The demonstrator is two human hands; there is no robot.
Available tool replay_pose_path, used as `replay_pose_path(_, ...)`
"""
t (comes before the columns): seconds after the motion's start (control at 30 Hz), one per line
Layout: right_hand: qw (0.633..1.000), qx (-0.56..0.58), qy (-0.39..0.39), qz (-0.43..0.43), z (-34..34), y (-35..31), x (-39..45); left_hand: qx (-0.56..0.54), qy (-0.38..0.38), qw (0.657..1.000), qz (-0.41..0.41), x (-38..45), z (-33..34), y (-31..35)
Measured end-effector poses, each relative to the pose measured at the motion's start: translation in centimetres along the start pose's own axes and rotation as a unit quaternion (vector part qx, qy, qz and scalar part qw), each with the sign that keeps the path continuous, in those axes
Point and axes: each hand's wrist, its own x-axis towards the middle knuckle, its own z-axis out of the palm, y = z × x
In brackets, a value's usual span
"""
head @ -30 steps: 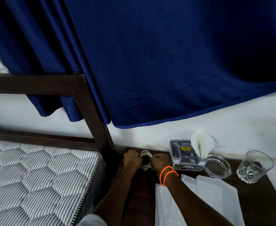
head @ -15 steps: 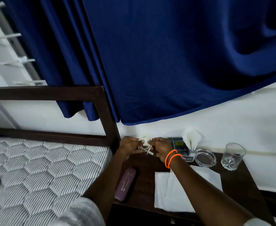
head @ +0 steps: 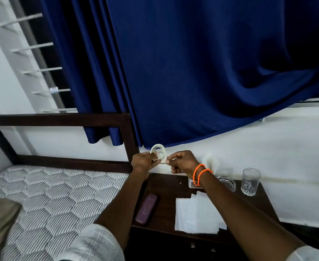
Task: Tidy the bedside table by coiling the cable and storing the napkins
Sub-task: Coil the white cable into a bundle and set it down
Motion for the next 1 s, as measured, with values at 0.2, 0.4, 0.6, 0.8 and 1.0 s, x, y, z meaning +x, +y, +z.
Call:
replay_pose_path(0.2, 0.999, -0.026, -0.025, -0.031, -1.5, -0.8, -0.8, 0.016, -0.060, 0.998, 0.008, -1.3, -0.9, 1.1)
replay_pose_path(0.4, 1.000, -0.009, -0.025, 0.004, -1.7, -0.9, -1.1, 0.026, -0.103, 0.994, 0.029, -1.3, -0.9, 1.0)
replay_pose_path(0.6, 0.977, 0.137, -0.108, 0.120, -1.3, -0.9, -1.6, 0.008, -0.128, 0.992, 0.012, -1.6, -0.4, 0.4)
replay_pose_path(0.8, 0.973, 0.218, -0.057, 0.055, -0.2, -0.9, -1.2, 0.046, -0.132, 0.990, 0.018, -1.7, -0.6, 0.2)
replay_pose_path(1.0, 0.994, 0.099, -0.005, -0.037, -0.1, -1.5, -1.6, 0.099, -0.193, 0.976, -0.018, -1.8, -1.0, 0.4)
